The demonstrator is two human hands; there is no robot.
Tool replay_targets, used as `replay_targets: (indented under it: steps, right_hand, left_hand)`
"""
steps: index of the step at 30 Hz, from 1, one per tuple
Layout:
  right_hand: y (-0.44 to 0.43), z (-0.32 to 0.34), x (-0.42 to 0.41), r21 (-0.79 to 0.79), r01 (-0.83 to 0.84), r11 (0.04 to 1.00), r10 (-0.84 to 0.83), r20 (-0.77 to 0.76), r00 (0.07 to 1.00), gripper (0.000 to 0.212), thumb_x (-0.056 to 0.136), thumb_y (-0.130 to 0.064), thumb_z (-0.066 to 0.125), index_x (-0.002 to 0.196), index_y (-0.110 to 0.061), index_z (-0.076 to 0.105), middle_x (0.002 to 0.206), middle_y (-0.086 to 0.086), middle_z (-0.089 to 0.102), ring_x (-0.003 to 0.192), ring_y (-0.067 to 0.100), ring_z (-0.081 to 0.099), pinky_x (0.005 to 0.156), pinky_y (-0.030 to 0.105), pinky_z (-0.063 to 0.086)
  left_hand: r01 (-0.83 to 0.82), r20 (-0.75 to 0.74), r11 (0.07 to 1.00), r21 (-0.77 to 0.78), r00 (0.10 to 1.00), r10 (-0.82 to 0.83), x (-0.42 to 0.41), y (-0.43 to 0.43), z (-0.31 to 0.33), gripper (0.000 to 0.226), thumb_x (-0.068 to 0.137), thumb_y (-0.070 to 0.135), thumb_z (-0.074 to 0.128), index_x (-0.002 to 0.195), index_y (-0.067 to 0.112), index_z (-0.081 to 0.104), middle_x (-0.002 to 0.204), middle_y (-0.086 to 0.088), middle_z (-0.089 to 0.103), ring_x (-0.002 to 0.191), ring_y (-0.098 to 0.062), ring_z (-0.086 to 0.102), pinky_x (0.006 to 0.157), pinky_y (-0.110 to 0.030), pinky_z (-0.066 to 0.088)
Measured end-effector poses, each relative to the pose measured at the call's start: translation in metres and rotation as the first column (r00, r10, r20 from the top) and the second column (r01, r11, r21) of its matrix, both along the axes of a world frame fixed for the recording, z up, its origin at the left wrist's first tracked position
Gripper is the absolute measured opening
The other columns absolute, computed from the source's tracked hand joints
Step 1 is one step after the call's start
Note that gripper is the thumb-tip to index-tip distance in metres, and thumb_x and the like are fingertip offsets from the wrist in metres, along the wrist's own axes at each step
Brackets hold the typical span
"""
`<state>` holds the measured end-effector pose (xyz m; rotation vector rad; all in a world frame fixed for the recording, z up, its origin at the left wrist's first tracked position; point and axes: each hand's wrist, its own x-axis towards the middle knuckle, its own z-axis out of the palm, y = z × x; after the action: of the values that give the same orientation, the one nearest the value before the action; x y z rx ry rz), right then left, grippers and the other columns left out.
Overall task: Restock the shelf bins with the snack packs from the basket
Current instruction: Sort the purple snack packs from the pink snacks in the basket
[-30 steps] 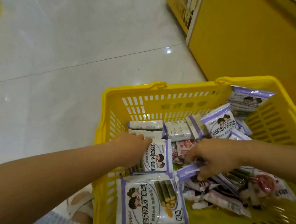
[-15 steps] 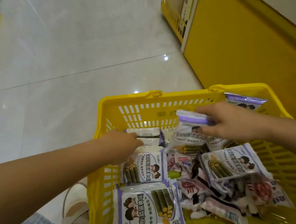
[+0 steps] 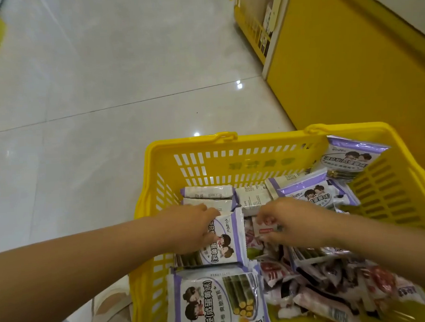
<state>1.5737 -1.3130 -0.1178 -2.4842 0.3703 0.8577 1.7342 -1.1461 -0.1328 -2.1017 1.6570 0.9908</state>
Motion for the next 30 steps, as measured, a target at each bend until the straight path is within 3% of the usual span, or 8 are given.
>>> replay_targets:
  steps: [4, 8, 14, 18, 20, 22, 26, 30]
  right_hand:
    - [-0.028, -0.002, -0.024, -0.133, -0.231, 0.964, 0.174, -0.340, 0.924, 0.073, 0.082, -0.036, 0.068, 0.144, -0.028, 0.031, 0.128, 0.001, 0.053, 0.104, 0.020, 0.053, 0.083, 0.033, 0.049]
    - [-0.025, -0.019, -0.033, -0.155, -0.353, 0.923, 0.255, -0.439, 0.861, 0.100, 0.079, -0.037, 0.074, 0.152, -0.027, 0.006, 0.139, 0.008, 0.042, 0.123, 0.030, 0.039, 0.093, 0.042, 0.045]
    - [-0.022, -0.014, -0.035, -0.232, -0.397, 0.888, 0.296, -0.374, 0.879, 0.108, 0.069, -0.062, 0.070, 0.150, -0.017, 0.015, 0.141, 0.012, 0.032, 0.126, 0.030, 0.030, 0.102, 0.043, 0.038]
    - [-0.026, 0.008, -0.038, -0.276, -0.091, 0.957, 0.102, 0.027, 0.994, 0.100, 0.056, -0.084, 0.057, 0.134, -0.033, 0.019, 0.119, -0.006, 0.031, 0.092, 0.011, 0.047, 0.071, 0.026, 0.048]
    - [-0.035, 0.015, -0.032, -0.319, 0.056, 0.946, 0.015, 0.216, 0.976, 0.096, 0.050, -0.094, 0.044, 0.124, -0.038, 0.019, 0.106, -0.009, 0.023, 0.076, 0.007, 0.047, 0.053, 0.019, 0.043]
    - [-0.047, 0.015, -0.027, -0.342, 0.166, 0.925, -0.067, 0.283, 0.957, 0.094, 0.048, -0.096, 0.037, 0.119, -0.036, 0.024, 0.105, -0.008, 0.020, 0.074, 0.006, 0.048, 0.049, 0.015, 0.040]
    - [-0.067, -0.001, -0.033, -0.382, 0.195, 0.904, -0.102, 0.251, 0.963, 0.076, 0.064, -0.074, 0.060, 0.118, -0.027, 0.034, 0.121, -0.004, 0.035, 0.093, 0.007, 0.042, 0.070, 0.019, 0.044]
    - [-0.067, -0.006, -0.030, -0.352, 0.153, 0.923, -0.077, 0.222, 0.972, 0.085, 0.069, -0.069, 0.066, 0.137, -0.034, 0.029, 0.126, -0.010, 0.043, 0.112, 0.010, 0.036, 0.089, 0.025, 0.042]
  left_hand:
    - [-0.018, -0.080, 0.997, 0.070, 0.997, 0.023, 0.001, -0.001, -0.003, 0.062, 0.099, 0.048, 0.039, 0.150, 0.025, 0.013, 0.134, -0.005, 0.051, 0.111, -0.026, 0.055, 0.078, -0.033, 0.041]
    - [-0.009, -0.105, 0.995, 0.100, 0.994, 0.020, 0.004, -0.003, -0.002, 0.057, 0.101, 0.044, 0.038, 0.148, 0.023, 0.015, 0.120, -0.007, 0.056, 0.097, -0.024, 0.054, 0.072, -0.033, 0.038]
    - [0.152, 0.060, 0.988, 0.023, 0.986, -0.153, -0.004, -0.004, -0.009, 0.055, 0.100, 0.051, 0.033, 0.148, 0.031, 0.013, 0.124, -0.010, 0.051, 0.098, -0.031, 0.058, 0.069, -0.035, 0.042]
    - [0.151, 0.079, 0.988, 0.022, 0.985, -0.152, -0.002, -0.006, -0.012, 0.059, 0.099, 0.054, 0.033, 0.149, 0.033, 0.010, 0.126, -0.008, 0.051, 0.099, -0.031, 0.059, 0.067, -0.035, 0.041]
    - [0.139, 0.075, 0.990, 0.018, 0.987, -0.140, 0.000, -0.004, -0.011, 0.061, 0.098, 0.056, 0.032, 0.150, 0.033, 0.008, 0.132, -0.007, 0.047, 0.104, -0.030, 0.058, 0.072, -0.036, 0.043]
    - [0.148, 0.094, 0.989, 0.006, 0.985, -0.147, 0.000, -0.002, -0.011, 0.065, 0.098, 0.058, 0.031, 0.151, 0.032, 0.005, 0.138, -0.005, 0.042, 0.109, -0.029, 0.056, 0.076, -0.037, 0.044]
    - [0.150, 0.115, 0.988, -0.028, 0.983, -0.146, 0.005, 0.000, -0.010, 0.065, 0.098, 0.058, 0.032, 0.151, 0.029, 0.009, 0.143, -0.002, 0.039, 0.116, -0.025, 0.053, 0.084, -0.036, 0.044]
    - [0.154, 0.092, 0.988, -0.025, 0.984, -0.151, 0.006, 0.000, -0.011, 0.063, 0.098, 0.053, 0.037, 0.150, 0.028, 0.013, 0.139, -0.002, 0.044, 0.115, -0.025, 0.054, 0.081, -0.037, 0.044]
